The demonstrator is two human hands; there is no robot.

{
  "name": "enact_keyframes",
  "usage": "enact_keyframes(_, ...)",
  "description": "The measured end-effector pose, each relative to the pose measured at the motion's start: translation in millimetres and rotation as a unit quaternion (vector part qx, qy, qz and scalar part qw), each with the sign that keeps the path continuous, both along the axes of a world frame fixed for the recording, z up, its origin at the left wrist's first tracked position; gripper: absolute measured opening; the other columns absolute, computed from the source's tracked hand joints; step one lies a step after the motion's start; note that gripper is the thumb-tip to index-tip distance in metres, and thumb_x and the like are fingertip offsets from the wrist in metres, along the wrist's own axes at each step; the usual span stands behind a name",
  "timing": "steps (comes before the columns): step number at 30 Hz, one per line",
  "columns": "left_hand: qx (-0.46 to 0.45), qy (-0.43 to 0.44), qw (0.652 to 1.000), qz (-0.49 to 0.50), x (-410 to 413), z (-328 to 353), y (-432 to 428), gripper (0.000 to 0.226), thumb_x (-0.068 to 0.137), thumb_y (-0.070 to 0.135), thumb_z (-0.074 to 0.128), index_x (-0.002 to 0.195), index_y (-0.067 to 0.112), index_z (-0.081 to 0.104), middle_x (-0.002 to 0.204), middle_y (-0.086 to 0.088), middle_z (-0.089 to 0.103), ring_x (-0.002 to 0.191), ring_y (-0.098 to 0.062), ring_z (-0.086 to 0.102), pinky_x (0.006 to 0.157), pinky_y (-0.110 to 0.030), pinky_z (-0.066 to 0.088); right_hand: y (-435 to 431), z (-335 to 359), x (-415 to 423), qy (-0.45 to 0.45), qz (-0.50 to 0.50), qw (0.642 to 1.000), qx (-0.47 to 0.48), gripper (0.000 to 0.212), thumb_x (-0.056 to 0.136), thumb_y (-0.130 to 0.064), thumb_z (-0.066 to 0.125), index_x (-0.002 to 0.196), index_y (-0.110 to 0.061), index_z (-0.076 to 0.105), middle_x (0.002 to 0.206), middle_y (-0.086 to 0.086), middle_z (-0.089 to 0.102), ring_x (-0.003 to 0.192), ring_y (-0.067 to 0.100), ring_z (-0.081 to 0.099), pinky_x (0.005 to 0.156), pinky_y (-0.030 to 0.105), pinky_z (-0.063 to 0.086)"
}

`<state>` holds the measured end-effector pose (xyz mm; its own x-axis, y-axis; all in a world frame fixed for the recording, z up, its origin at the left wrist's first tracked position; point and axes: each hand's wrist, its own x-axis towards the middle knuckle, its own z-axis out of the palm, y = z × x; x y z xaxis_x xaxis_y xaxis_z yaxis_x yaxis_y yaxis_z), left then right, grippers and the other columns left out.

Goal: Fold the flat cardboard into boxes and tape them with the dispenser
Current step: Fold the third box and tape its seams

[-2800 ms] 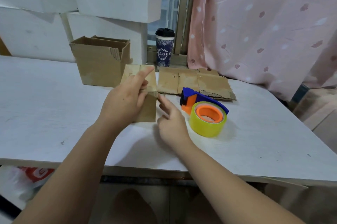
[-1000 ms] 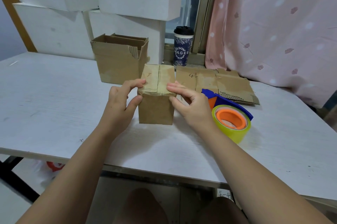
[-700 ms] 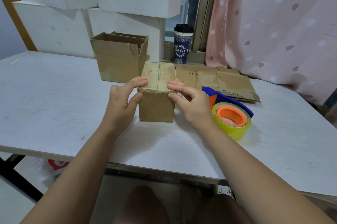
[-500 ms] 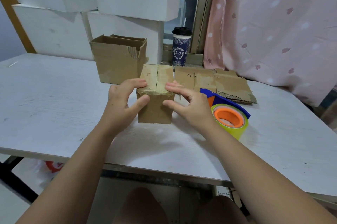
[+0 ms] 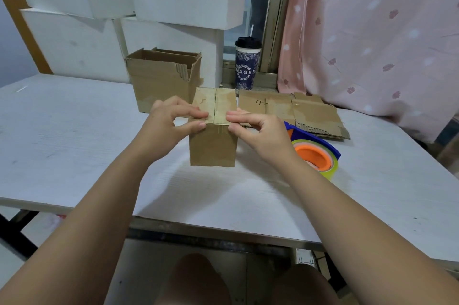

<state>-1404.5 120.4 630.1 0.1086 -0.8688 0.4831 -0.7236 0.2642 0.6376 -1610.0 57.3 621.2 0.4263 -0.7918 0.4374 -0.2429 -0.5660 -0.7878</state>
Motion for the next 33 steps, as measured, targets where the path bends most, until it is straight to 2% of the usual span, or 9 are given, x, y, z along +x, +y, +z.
enact_keyframes(4,-0.029,-0.025,0.999,-0.002,-1,-5,1,0.026,0.082,0.028,0.069,0.103,0.042,0.062,0.102,0.02,0.055,0.102,-0.01,0.035,0.089,-0.024,0.029,1,0,-3,0.016,0.004,1.0,-0.015,0.021,0.086,-0.014,0.07,0.106,-0.019,0.074,0.108,-0.019,0.063,0.115,-0.009,0.051,0.104,0.014,0.036)
enact_keyframes(8,-0.074,-0.076,0.994,0.011,-5,-10,1,0.023,0.083,0.017,0.07,0.105,0.024,0.069,0.108,0.007,0.059,0.115,-0.018,0.042,0.094,-0.025,0.029,7,-2,-1,0.029,-0.025,0.996,-0.077,0.021,0.087,-0.011,0.068,0.107,-0.014,0.073,0.115,-0.006,0.068,0.119,0.001,0.053,0.106,0.018,0.036)
enact_keyframes(12,-0.062,0.013,0.998,-0.018,-19,-19,-1,0.022,0.08,0.023,0.074,0.098,0.021,0.062,0.122,0.017,0.056,0.13,0.002,0.035,0.101,-0.013,0.029,12,-4,1,0.021,-0.037,0.993,-0.107,0.021,0.087,-0.008,0.068,0.107,-0.009,0.072,0.116,0.002,0.069,0.12,0.009,0.054,0.106,0.019,0.036)
enact_keyframes(15,-0.059,0.111,0.992,-0.019,-22,-28,-3,0.023,0.08,0.02,0.074,0.098,0.018,0.06,0.118,0.018,0.061,0.13,0.005,0.037,0.107,-0.026,0.035,10,-1,-1,0.033,-0.021,0.995,-0.093,0.022,0.087,-0.008,0.068,0.108,-0.009,0.072,0.118,0.002,0.068,0.123,0.011,0.054,0.107,0.023,0.037)
enact_keyframes(17,-0.08,0.115,0.99,-0.013,-23,-31,-4,0.019,0.081,0.016,0.072,0.096,0.017,0.061,0.113,0.019,0.062,0.129,0.002,0.04,0.107,-0.034,0.037,8,2,-3,0.047,-0.011,0.995,-0.086,0.022,0.087,-0.008,0.067,0.109,-0.01,0.072,0.119,0.0,0.067,0.123,0.01,0.054,0.108,0.027,0.037)
enact_keyframes(21,-0.112,0.076,0.991,0.011,-29,-27,-2,0.016,0.079,0.022,0.07,0.09,0.023,0.059,0.104,0.028,0.057,0.124,-0.005,0.045,0.103,-0.033,0.038,9,2,-1,0.054,-0.028,0.993,-0.097,0.02,0.088,-0.008,0.066,0.107,-0.011,0.073,0.117,0.0,0.068,0.122,0.01,0.055,0.107,0.025,0.037)
enact_keyframes(23,-0.084,0.093,0.992,0.002,-27,-26,-2,0.016,0.084,0.017,0.069,0.091,0.026,0.059,0.108,0.028,0.058,0.125,0.0,0.043,0.105,-0.035,0.037,10,1,0,0.046,-0.033,0.994,-0.097,0.02,0.087,-0.007,0.066,0.107,-0.01,0.073,0.117,0.001,0.068,0.122,0.01,0.055,0.107,0.023,0.037)
enact_keyframes(29,-0.033,0.096,0.993,-0.053,-12,-24,7,0.031,0.096,0.004,0.047,0.111,0.027,0.061,0.124,0.018,0.058,0.125,0.021,0.03,0.104,-0.011,0.031,7,3,-4,0.039,0.017,0.999,-0.034,0.025,0.091,-0.002,0.06,0.111,-0.011,0.071,0.12,-0.004,0.065,0.121,0.0,0.05,0.108,0.016,0.034)
enact_keyframes(33,0.014,0.077,0.994,-0.081,-6,-14,11,0.037,0.098,0.002,0.043,0.117,0.03,0.059,0.128,0.025,0.052,0.123,0.026,0.025,0.097,-0.004,0.03,7,5,-5,0.04,0.023,0.999,-0.028,0.026,0.092,0.0,0.057,0.111,-0.011,0.071,0.12,-0.004,0.065,0.122,0.001,0.05,0.106,0.013,0.034)
